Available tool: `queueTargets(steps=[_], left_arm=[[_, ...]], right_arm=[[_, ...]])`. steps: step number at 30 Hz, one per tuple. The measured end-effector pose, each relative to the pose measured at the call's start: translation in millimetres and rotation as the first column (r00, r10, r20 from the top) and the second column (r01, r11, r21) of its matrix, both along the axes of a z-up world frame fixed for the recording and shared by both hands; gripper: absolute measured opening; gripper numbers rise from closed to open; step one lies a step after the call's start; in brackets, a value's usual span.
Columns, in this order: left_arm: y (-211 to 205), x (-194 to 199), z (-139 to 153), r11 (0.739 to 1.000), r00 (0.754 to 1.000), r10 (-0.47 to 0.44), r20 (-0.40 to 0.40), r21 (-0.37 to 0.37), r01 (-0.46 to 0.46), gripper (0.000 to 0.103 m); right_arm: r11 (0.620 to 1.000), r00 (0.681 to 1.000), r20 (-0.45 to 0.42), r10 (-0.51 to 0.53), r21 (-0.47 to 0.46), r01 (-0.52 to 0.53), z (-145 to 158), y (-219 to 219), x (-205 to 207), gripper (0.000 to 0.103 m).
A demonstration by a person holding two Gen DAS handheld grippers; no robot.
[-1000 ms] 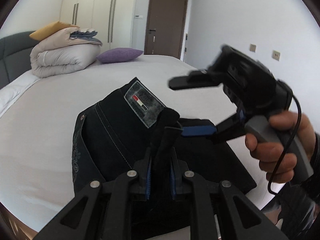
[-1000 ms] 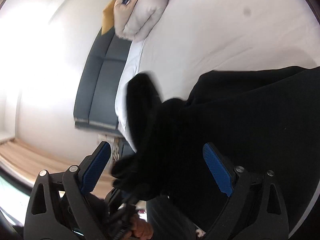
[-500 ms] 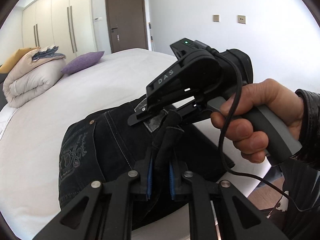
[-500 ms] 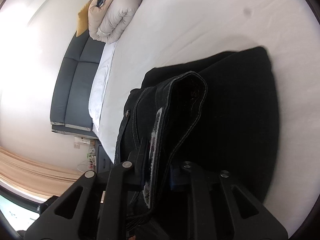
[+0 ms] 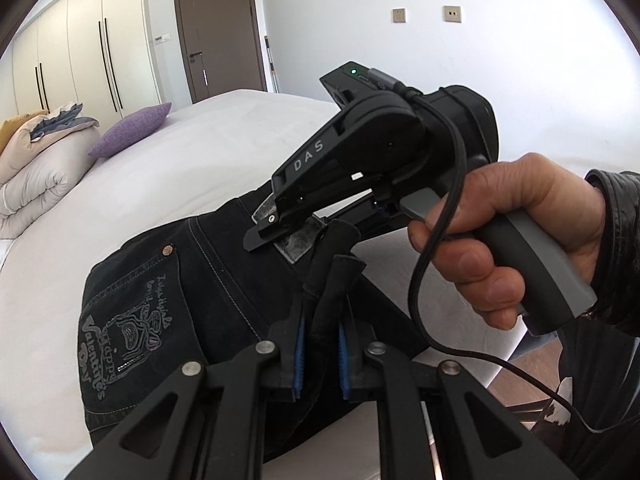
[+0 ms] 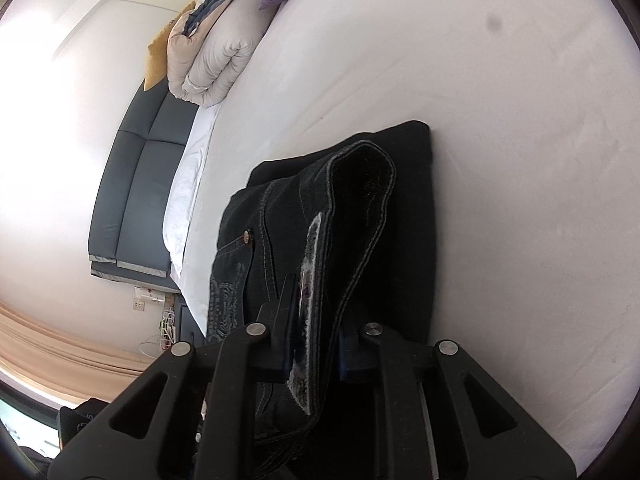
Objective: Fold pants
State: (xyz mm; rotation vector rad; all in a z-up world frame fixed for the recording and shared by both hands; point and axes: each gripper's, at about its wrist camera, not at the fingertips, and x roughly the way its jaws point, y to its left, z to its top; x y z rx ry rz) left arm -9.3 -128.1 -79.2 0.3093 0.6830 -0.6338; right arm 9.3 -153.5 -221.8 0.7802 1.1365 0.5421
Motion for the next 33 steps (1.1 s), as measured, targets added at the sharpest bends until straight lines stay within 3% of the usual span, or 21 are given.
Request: queueTargets(steps=[7, 10, 11, 12, 14, 15, 20, 24, 28, 33], left_arm=[[-6, -3, -7, 1.0, 1.0, -0.022, -0.005, 0.012, 0.022, 0.014], [3, 13, -10, 1.0, 0.997, -0.027, -0.065, -0.011, 0.026, 0.026], [6, 14, -8, 0.999, 0.997, -0.027, -0.077, -0.026, 0.025, 0.041], [10, 14, -4, 0.999, 0.995, -0.029, -0.09, -0.044, 0.025, 0.063], [29, 10, 7, 0.993, 0.993, -0.037, -0.109, -0.113, 0.024, 0.081], [38, 8, 12, 0.991, 0.994, -0.025, -0.111, -0.131, 0.011, 0.084], [102, 19, 44, 0.962, 0.986, 0.05, -0.162, -0.259, -0.091, 0.085], [148, 59, 56, 0.93, 0.968, 0.161, -0.193, -0.297, -0.214, 0.086], [168, 111, 32, 0.932, 0.932, 0.268, -0.243, -0.182, -0.315, 0.086], [166, 134, -15, 0.934, 0.876, 0.315, -0.365, -0.045, -0.354, 0.085]], right_arm=[[0.999, 0.999, -0.003, -0.033, 0.003, 0.033, -15, -11, -11, 0.015], [1.0, 1.0, 0.012, -0.009, -0.021, 0.009, -15, -16, -18, 0.015], [1.0, 1.0, 0.007, -0.006, -0.007, 0.006, -16, -17, -18, 0.015], [1.0, 1.0, 0.001, -0.008, 0.02, 0.007, -18, -19, -18, 0.015], [0.999, 1.0, -0.014, -0.019, 0.05, 0.02, -18, -28, -22, 0.015], [0.998, 1.0, -0.012, -0.024, 0.058, 0.025, -17, -33, -25, 0.017], [0.992, 0.993, 0.013, -0.12, 0.039, 0.12, 2, -70, -49, 0.02], [0.989, 0.987, 0.084, -0.139, 0.065, 0.134, 31, -78, -56, 0.02], [0.999, 0.994, 0.108, -0.03, 0.024, 0.028, 40, -43, -49, 0.02], [0.999, 0.998, 0.048, 0.029, -0.017, -0.028, 8, -21, -56, 0.02]])
